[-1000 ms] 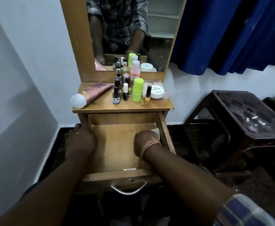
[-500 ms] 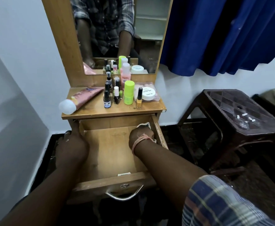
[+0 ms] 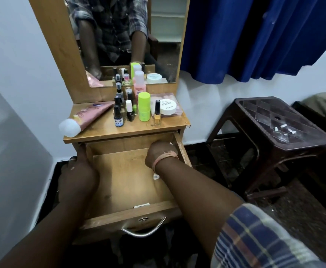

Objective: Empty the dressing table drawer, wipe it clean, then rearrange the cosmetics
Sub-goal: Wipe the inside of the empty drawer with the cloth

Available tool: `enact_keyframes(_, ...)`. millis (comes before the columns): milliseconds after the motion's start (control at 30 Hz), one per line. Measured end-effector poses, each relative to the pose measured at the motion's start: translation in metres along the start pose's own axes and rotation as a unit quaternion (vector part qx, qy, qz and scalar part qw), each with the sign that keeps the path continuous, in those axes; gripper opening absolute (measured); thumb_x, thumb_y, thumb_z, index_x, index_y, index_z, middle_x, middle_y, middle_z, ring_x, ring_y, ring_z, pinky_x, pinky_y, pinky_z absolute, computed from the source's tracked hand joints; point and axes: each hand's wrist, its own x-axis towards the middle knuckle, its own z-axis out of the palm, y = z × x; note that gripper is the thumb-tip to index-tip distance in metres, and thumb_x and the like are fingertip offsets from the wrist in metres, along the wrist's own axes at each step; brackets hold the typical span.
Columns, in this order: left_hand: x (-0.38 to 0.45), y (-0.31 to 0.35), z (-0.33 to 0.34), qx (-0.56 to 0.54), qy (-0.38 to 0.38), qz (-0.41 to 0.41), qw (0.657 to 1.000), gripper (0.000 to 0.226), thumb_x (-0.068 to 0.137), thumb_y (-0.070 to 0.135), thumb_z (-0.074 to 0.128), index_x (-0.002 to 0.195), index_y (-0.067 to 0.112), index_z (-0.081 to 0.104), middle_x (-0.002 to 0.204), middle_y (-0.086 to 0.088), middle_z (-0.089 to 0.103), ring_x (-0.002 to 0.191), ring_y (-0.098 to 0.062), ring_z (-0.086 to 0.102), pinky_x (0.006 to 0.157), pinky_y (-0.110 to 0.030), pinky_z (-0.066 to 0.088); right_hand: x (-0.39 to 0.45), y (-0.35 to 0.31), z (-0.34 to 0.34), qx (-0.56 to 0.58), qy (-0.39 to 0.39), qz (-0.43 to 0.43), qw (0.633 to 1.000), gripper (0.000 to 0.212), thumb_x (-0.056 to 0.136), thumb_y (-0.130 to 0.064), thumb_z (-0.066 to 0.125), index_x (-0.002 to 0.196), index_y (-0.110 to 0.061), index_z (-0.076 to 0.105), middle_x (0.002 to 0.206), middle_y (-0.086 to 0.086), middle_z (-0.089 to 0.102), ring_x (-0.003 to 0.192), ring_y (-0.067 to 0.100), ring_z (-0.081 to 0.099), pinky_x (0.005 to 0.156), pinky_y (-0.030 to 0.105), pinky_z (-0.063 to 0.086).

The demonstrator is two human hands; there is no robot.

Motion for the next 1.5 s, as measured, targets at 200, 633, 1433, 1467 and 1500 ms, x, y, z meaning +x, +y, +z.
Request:
enact_keyframes(200,-0.002,-0.002,0.002,-0.014,0.018,-0.011,1.000,0.060,0.097,0.029,0.029,0.153,0.005,0.032,0.095,-0.023,0.064,0.084,-0.051,0.062,0.076,-0.055,0.052,-0.009,-0.013,0.018,-0.066,0.012,0.066,0.996,0.062,0.101,-0.017,0.043,0.155,0.002,0.021,0.160,0.025,0.026,0.132,0.039,0.049,0.087,0.042,0.053)
enact_keyframes(633,0.005,-0.002,0.003,-0.011,-0.006,-0.022,1.000,0.060,0.095,0.025,0.035,0.152,0.005,0.032,0.091,-0.021,0.061,0.082,-0.049,0.061,0.074,-0.054,0.051,-0.023,-0.001,0.010,-0.181,-0.009,-0.036,0.983,0.057,0.108,-0.027,0.038,0.155,0.003,0.024,0.161,0.024,0.023,0.148,0.038,0.025,0.117,0.043,0.027)
enact_keyframes(1433,0.004,-0.005,0.002,-0.041,-0.001,-0.016,0.999,0.060,0.102,0.019,0.041,0.159,0.019,0.023,0.088,-0.016,0.062,0.078,-0.045,0.062,0.074,-0.058,0.057,-0.020,-0.002,-0.004,-0.003,-0.005,0.027,1.000,0.059,0.101,-0.027,0.046,0.148,0.005,0.034,0.152,0.024,0.036,0.139,0.037,0.041,0.111,0.042,0.040)
enact_keyframes(1467,0.003,-0.005,0.001,-0.040,0.003,-0.014,0.999,0.059,0.102,0.020,0.040,0.159,0.018,0.024,0.087,-0.016,0.062,0.077,-0.045,0.062,0.074,-0.058,0.058,-0.027,-0.005,-0.004,-0.054,-0.015,0.014,0.998,0.056,0.102,-0.028,0.044,0.148,0.003,0.037,0.153,0.024,0.037,0.141,0.039,0.037,0.114,0.045,0.035)
enact_keyframes(1500,0.001,-0.003,0.000,-0.039,0.007,-0.011,0.999,0.059,0.102,0.020,0.040,0.158,0.017,0.025,0.087,-0.016,0.062,0.076,-0.044,0.062,0.073,-0.058,0.058,-0.033,-0.007,-0.004,-0.109,-0.026,-0.003,0.994,0.054,0.103,-0.029,0.044,0.147,0.001,0.040,0.152,0.023,0.039,0.142,0.040,0.034,0.116,0.048,0.030)
